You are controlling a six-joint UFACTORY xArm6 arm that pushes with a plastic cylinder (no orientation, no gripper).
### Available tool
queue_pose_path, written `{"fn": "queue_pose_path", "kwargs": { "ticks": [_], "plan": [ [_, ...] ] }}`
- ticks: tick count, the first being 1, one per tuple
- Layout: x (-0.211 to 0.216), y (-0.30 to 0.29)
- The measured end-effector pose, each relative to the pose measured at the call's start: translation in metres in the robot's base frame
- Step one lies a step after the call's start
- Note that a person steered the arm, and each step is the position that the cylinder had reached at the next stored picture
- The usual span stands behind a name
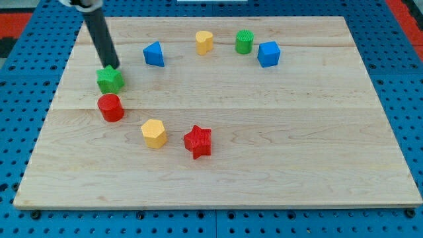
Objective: Slide the blue triangle a bit down
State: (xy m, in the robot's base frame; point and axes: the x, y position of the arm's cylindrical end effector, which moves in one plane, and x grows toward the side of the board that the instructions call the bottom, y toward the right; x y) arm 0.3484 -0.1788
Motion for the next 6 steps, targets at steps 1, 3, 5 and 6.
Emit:
{"fn": "queue_pose_path", "kwargs": {
  "ticks": [1,3,5,6],
  "plan": [
    [0.002,0.015],
    [-0.067,0.019],
    [-0.081,0.076],
    [-0.031,0.076]
  ]
}}
